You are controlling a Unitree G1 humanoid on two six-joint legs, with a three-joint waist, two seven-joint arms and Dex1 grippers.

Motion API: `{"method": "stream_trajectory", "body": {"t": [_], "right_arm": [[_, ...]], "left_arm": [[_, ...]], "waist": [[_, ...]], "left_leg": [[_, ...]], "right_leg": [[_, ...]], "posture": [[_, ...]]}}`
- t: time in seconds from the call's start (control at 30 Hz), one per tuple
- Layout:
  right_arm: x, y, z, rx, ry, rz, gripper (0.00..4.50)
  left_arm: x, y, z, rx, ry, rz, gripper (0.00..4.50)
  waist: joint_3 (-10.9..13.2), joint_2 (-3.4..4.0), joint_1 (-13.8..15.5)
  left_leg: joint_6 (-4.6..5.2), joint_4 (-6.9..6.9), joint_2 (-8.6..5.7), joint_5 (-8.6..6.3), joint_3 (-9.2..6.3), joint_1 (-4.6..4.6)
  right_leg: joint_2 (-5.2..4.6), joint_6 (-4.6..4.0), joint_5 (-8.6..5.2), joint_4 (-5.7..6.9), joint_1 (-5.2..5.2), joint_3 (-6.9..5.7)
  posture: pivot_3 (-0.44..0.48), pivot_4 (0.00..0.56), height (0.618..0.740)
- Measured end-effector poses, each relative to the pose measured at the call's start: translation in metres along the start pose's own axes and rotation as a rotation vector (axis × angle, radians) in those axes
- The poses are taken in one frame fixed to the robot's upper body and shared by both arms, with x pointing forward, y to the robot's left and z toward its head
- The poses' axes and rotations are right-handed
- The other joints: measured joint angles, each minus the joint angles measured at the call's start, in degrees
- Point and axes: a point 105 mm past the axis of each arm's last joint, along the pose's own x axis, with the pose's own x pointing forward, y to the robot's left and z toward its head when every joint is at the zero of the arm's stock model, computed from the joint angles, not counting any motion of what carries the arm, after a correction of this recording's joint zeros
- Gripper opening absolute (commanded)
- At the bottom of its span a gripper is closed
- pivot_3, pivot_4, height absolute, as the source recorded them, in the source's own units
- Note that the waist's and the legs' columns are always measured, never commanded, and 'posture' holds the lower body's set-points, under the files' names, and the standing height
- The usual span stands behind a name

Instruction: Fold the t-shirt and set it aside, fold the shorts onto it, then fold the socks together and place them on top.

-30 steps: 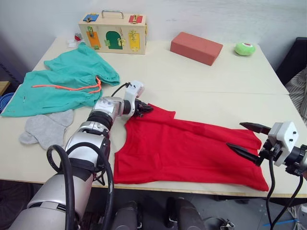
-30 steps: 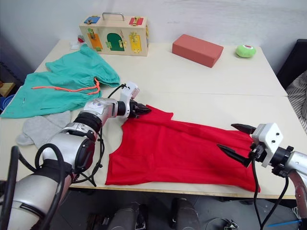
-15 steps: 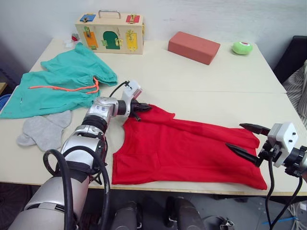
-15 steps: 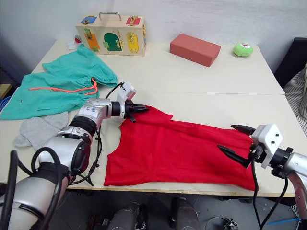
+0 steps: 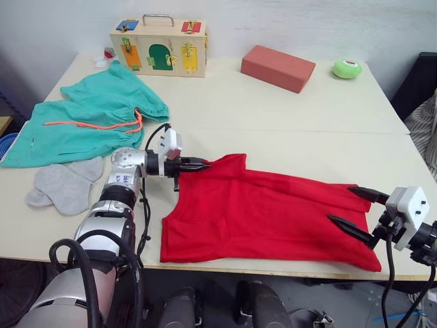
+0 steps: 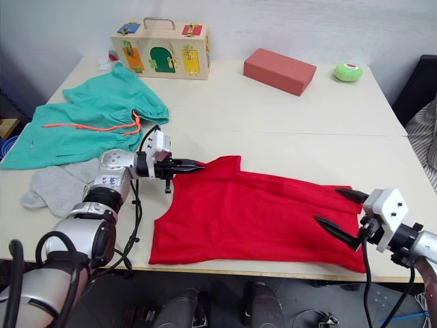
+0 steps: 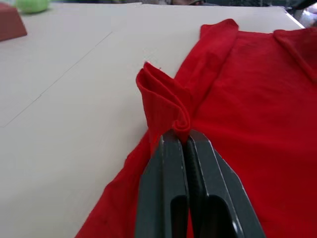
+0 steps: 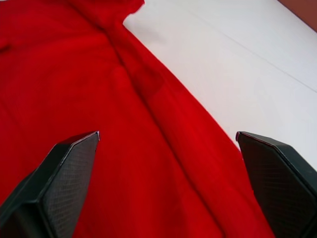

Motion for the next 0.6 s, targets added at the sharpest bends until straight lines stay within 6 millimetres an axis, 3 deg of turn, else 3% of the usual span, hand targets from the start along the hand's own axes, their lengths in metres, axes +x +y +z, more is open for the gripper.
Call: {"method": "stream_trajectory", "body": {"t": [0.33,0.6], "right_arm": [[-0.007,0.005,-0.012,0.038,0.031,-0.012,4.50],[-0.010,0.007,-0.017,0.052,0.052,-0.012,4.50]], "left_arm": [[-0.016,-0.026,-0.017,0.217,0.105,-0.115,0.01],[-0.021,-0.033,-0.019,0.344,0.153,-0.156,0.01]], "waist": [[0.0,0.01,-0.1],[0.0,0.01,-0.1]], "left_leg": [[0.03,-0.02,0.03,-0.02,0.00,0.03],[0.08,-0.02,0.03,-0.05,-0.01,0.02]], "right_leg": [[-0.01,0.00,0.00,0.00,0.00,0.01],[-0.03,0.00,0.00,-0.01,0.01,0.00]], "posture": [[0.000,0.150,0.740],[0.000,0.150,0.740]]}}
